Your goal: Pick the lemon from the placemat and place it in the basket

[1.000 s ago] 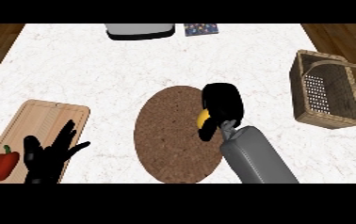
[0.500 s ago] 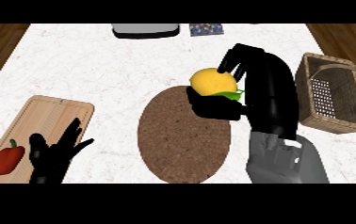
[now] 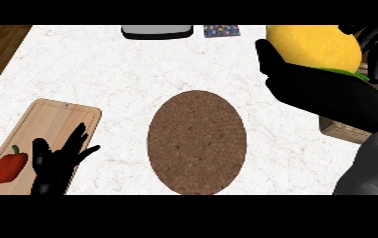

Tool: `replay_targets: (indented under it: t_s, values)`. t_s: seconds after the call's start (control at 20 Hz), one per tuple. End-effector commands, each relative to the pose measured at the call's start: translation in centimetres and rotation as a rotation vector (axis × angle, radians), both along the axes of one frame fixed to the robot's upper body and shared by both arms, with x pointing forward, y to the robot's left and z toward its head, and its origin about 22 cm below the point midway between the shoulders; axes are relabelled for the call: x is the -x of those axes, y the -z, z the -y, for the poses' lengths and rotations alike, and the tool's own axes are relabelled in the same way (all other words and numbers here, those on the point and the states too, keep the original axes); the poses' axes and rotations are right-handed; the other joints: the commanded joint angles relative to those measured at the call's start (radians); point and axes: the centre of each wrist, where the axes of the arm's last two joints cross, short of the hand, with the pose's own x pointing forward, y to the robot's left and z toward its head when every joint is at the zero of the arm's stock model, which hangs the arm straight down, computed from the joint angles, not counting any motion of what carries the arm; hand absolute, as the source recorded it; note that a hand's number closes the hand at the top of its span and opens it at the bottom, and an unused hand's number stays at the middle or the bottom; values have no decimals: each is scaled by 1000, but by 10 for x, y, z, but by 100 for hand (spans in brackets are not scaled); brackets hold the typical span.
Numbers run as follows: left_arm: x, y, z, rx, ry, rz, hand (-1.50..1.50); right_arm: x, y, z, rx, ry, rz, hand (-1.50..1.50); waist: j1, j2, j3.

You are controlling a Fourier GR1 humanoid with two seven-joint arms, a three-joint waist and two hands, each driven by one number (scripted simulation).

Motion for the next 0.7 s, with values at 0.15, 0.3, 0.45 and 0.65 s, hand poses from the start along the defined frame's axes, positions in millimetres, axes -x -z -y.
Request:
replay_targets:
  t_s: [0.15, 0.3, 0.45, 0.65]
  values:
    - [14, 16, -5, -20, -15, -71, 0, 0, -54, 38, -63, 182, -103, 150, 8, 7, -7]
    - [20, 15, -10, 4, 2, -75, 0, -13, -62, 55, -54, 233, -128, 150, 15, 9, -7]
    - [6, 11, 5, -6, 11, -72, 0, -27, -75, 88, -60, 233, -147, 150, 15, 13, -6]
    - [2, 14, 3, -7, 5, -89, 0, -45, -77, 118, -17, 265, -195, 150, 18, 18, -6]
